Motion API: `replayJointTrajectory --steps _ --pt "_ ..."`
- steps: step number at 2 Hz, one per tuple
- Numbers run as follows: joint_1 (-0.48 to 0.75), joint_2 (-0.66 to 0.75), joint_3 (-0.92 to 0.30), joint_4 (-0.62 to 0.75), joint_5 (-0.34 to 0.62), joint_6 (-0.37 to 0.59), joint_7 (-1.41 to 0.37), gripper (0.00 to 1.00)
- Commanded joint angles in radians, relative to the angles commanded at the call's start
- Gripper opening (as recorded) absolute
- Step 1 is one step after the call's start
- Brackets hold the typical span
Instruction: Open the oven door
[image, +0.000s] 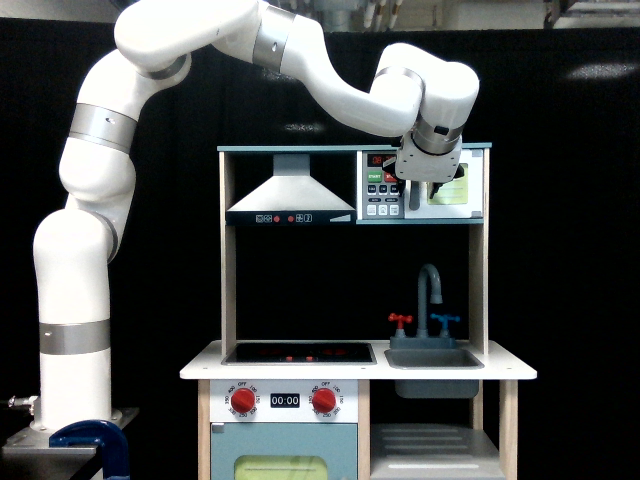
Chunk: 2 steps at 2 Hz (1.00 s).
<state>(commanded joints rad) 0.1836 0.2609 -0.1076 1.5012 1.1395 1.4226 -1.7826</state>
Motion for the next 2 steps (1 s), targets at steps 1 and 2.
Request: replayJointTrajectory --steps 1,2 --pt "-0.014 -0.011 0.011 -0.016 -0.004 -0.001 -0.006 0.00" --pt "-0.064 0.013 0.018 0.018 -0.016 0.040 -0.015 0.00"
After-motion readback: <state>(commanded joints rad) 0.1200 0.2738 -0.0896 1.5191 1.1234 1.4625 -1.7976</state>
